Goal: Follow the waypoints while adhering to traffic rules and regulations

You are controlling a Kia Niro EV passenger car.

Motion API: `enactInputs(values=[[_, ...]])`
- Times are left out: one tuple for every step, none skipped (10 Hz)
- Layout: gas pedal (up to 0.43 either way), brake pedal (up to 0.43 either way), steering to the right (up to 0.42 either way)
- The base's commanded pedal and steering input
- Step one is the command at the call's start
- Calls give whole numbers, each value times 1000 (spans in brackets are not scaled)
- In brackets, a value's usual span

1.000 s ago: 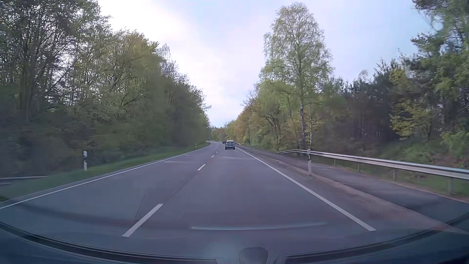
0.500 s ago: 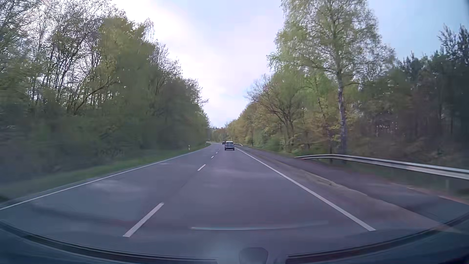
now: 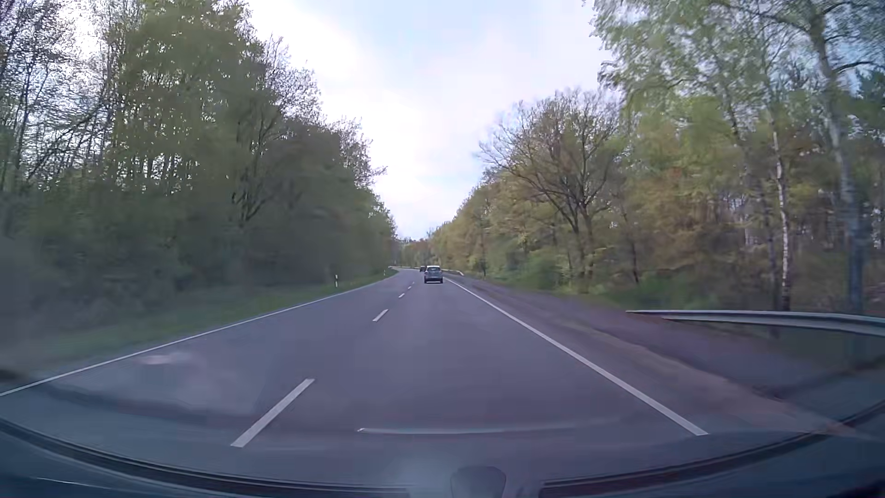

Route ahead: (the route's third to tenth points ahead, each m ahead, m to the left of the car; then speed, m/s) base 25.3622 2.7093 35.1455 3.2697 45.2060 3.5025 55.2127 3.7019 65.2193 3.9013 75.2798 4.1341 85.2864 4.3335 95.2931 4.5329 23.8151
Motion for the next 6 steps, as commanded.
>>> enactInputs(values=[[177, 0, -9], [177, 0, -9], [177, 0, -8], [177, 0, -8], [177, 0, -7], [169, 0, -7]])
